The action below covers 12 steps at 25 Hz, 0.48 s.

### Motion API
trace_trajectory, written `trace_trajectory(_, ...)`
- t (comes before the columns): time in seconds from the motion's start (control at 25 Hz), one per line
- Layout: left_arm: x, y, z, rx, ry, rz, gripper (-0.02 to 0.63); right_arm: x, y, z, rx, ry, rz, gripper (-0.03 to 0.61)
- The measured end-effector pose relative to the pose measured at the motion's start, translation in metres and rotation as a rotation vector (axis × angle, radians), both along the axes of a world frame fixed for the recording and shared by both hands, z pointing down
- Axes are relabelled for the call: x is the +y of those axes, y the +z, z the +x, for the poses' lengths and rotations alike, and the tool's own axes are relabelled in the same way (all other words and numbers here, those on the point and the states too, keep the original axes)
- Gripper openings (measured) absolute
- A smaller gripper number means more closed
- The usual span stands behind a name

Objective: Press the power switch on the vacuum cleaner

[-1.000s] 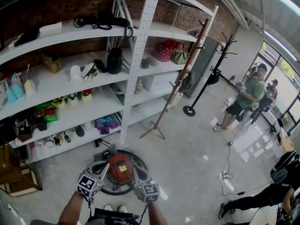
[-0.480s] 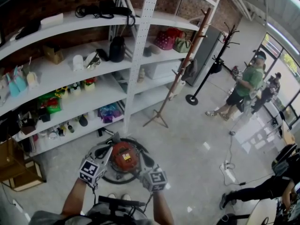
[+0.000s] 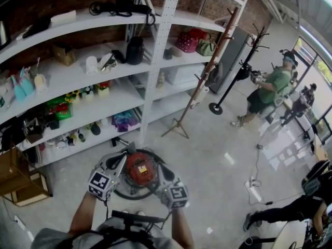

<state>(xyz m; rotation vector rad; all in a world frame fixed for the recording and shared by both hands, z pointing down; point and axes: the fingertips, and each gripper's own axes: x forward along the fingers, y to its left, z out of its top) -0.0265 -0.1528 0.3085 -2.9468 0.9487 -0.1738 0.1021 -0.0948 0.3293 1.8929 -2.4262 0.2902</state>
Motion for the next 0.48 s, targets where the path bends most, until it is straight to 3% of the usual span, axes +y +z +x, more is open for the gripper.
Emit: trace_trajectory(0.48,0.0059,0.0048,-0.0026,0.001,-0.022,-0.004,0.009,0.0080,-0.0070,0.0020,-0.017,-0.001,0.028,0.011)
